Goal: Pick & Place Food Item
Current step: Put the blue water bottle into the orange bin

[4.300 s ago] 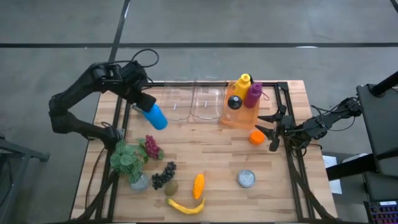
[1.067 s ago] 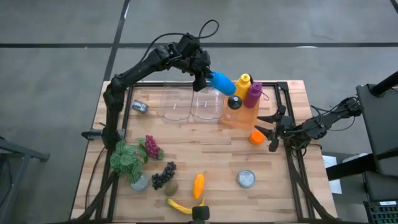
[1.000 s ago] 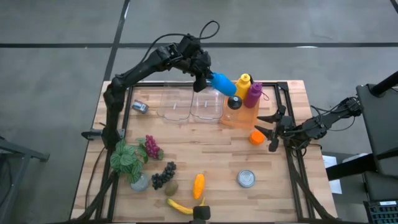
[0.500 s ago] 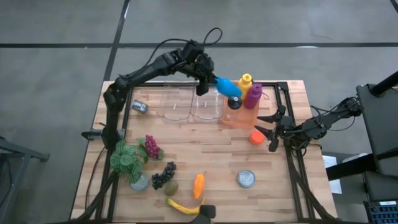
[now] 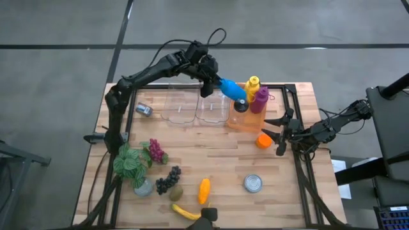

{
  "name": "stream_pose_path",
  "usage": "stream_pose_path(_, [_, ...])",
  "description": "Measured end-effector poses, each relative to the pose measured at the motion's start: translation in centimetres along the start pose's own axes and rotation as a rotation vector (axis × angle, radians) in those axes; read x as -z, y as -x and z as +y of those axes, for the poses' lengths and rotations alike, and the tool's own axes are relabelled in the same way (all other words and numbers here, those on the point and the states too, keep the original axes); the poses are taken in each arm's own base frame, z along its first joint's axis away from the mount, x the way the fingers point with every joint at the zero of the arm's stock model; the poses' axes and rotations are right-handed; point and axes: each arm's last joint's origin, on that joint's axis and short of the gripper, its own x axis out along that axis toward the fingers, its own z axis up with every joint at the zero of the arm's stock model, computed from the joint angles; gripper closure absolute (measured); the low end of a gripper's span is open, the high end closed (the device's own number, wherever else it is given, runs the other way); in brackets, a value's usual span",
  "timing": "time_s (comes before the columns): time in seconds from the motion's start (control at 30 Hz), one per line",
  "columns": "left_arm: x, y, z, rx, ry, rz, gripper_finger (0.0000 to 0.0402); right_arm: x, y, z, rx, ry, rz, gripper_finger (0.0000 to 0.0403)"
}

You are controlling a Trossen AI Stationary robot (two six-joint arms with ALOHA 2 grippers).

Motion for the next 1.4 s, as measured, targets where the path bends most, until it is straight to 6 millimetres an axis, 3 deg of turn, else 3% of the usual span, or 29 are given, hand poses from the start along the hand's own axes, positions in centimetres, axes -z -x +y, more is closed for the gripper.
stream_pose_path(0.3, [-1.6,5.7,-1.0,-0.116,0.019,0.038,0.0343,0.0,0.0,0.0,0.0,0.0,0.0,0.0213])
stream_pose_path(0.5, [-2.2,9.8,-3.4,-0.109,0.169,0.051,0.0343,0.0,0.0,0.0,0.0,0.0,0.0,0.0213])
stream_pose_path(0.63, [-2.3,11.0,-5.3,-0.098,0.251,0.105,0.0343,0.0,0.0,0.0,0.0,0.0,0.0,0.0213])
stream_pose_path(0.87, [-3.0,10.0,-9.9,-0.081,0.294,0.181,0.0343,0.0,0.0,0.0,0.0,0.001,0.0,0.0213])
stream_pose_path(1.13, [-3.9,7.4,-16.3,-0.044,0.241,0.197,0.0343,0.0,0.0,0.0,0.0,0.0,0.0,0.0213])
stream_pose_path(1.27, [-3.8,5.4,-18.2,-0.034,0.233,0.231,0.0343,0.0,0.0,0.0,0.0,0.0,0.0,0.0213])
stream_pose_path(1.4, [-3.5,2.9,-18.6,-0.001,0.26,0.256,0.0343,0.0,0.0,0.0,0.0,0.001,0.0,0.0213])
